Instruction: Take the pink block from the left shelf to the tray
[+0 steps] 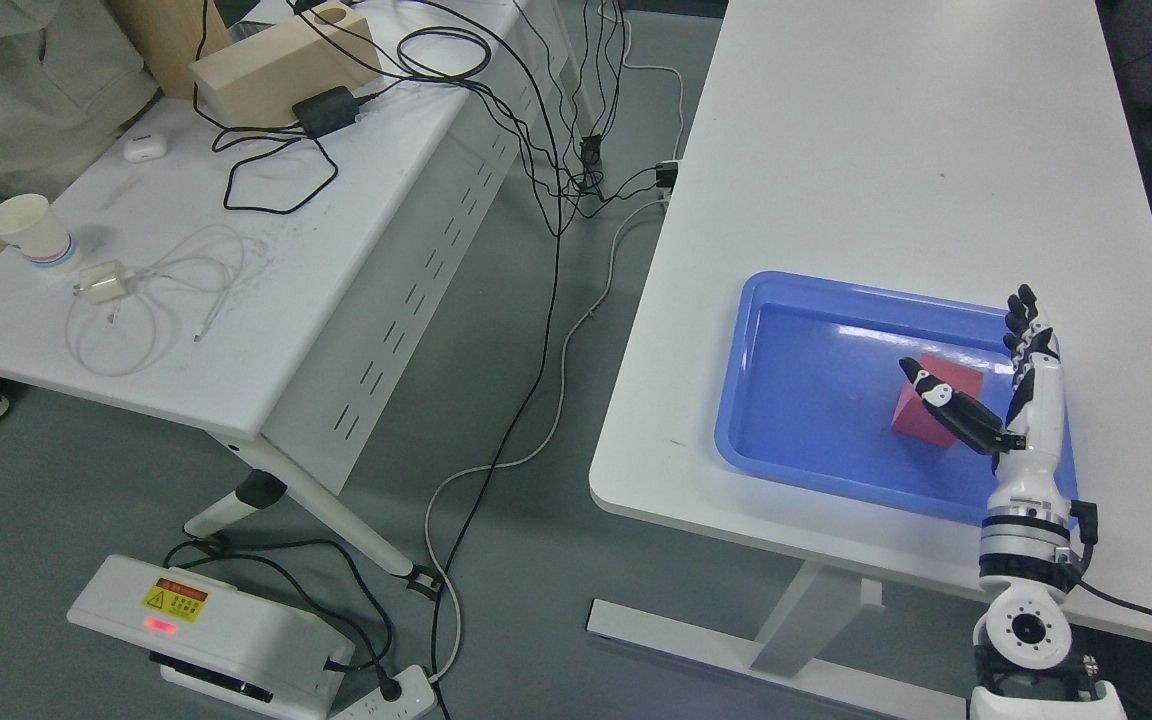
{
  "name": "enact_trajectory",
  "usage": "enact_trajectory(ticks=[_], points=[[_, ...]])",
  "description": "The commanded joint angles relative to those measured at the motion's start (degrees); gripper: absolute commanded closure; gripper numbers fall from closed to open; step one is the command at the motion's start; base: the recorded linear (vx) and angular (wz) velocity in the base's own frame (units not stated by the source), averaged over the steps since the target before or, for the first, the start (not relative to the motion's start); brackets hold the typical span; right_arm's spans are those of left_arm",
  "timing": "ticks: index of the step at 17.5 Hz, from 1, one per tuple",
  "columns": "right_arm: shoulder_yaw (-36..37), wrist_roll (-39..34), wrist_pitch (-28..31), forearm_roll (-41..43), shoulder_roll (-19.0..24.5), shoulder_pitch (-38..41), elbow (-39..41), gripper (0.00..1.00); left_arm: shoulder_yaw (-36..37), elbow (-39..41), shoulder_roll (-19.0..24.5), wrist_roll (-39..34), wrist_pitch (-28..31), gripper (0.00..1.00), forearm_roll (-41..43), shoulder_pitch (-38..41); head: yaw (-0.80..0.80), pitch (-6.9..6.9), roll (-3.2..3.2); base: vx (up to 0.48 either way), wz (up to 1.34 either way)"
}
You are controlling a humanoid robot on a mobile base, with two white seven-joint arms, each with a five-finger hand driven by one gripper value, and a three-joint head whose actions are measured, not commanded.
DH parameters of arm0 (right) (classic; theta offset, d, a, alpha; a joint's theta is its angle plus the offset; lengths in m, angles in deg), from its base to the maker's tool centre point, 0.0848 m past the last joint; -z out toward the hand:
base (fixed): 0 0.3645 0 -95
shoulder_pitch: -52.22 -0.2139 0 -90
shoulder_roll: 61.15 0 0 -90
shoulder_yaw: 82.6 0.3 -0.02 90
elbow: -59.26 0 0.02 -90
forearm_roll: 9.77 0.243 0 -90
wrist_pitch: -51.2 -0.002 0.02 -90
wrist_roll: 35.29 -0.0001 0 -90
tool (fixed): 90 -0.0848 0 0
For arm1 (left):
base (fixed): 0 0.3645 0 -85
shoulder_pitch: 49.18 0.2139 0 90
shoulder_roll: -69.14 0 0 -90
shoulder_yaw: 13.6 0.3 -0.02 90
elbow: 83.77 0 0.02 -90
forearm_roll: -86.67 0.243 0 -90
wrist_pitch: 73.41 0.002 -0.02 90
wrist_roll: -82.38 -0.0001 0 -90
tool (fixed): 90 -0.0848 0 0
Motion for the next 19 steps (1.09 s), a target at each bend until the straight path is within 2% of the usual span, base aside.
enact_trajectory(ticks=[1,6,12,19], points=[[1.5,-0.4,0.0,2.2,-0.4,-0.4,0.1,0.0,0.0,1.0,1.0,0.0,0.0,0.0,0.1,-1.8,0.0,0.0,0.0,-0.094,0.0],[1.4,-0.6,5.1,3.0,-0.4,-0.5,0.2,0.0,0.0,1.0,1.0,0.0,0.0,0.0,0.1,-1.8,0.0,0.0,0.0,-0.136,-0.02],[-0.1,-4.4,5.2,3.0,-0.4,-0.5,0.2,0.0,0.0,1.0,1.0,0.0,0.0,0.0,0.1,-1.8,0.0,0.0,0.0,-0.164,0.04],[-0.2,-4.5,5.2,3.0,-0.4,-0.4,0.1,0.0,0.0,1.0,1.0,0.0,0.0,0.0,0.1,-1.8,0.0,0.0,0.0,-0.163,-0.26]])
